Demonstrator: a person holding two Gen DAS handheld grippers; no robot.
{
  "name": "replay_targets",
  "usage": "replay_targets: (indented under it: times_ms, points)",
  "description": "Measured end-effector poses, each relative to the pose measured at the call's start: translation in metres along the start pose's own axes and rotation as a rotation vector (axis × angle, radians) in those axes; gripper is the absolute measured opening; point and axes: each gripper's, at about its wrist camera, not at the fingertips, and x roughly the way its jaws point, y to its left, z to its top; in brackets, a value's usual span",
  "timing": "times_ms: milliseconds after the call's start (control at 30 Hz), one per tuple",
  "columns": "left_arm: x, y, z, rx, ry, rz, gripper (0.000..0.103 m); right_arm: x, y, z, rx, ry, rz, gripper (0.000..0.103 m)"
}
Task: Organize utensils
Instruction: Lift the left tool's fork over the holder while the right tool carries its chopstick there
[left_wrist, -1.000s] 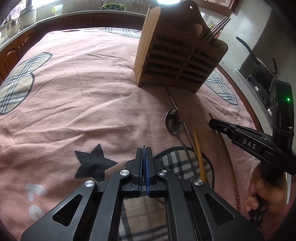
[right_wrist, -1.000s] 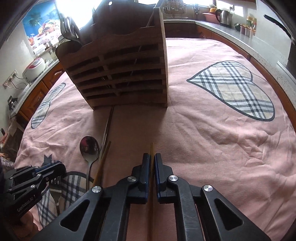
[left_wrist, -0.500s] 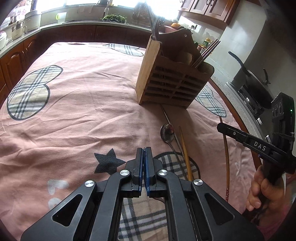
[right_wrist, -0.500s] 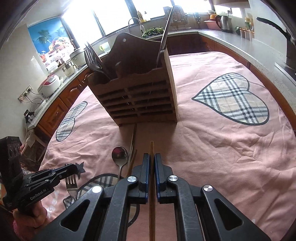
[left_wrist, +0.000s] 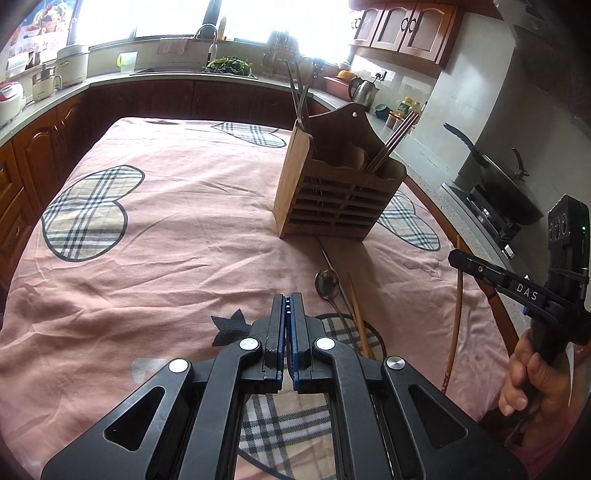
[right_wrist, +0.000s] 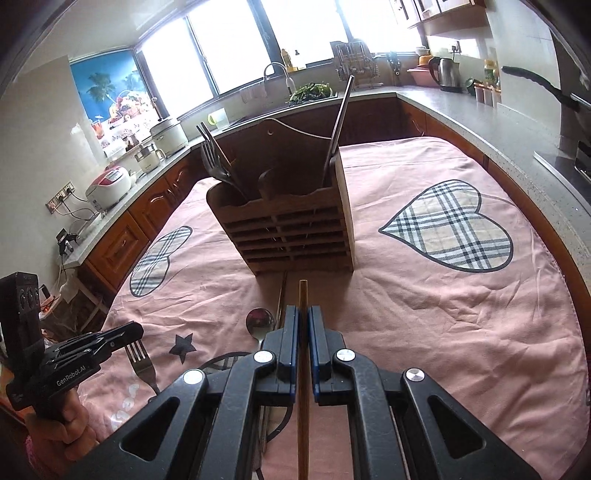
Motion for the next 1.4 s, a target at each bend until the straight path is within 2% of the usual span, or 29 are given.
replay_targets:
  times_ms: [333, 833, 1400]
  points:
    - [-0.038, 0.005, 0.01, -0.032, -0.146, 0.017, 0.002, -0.034, 0.0, 0.002, 0.013, -0.132, 0.021, 0.005]
    - [-0.072, 0.006, 0.056, -0.07, -0.316, 0.019, 0.002, -0.079, -0.01, 0.025, 0.091, -0.389, 0.031, 0.005]
    - [-0.079, -0.006, 0.126, -0.073, -0.476, 0.039, 0.002, -0.092, -0.007, 0.081, 0.084, -0.537, 0.052, 0.005]
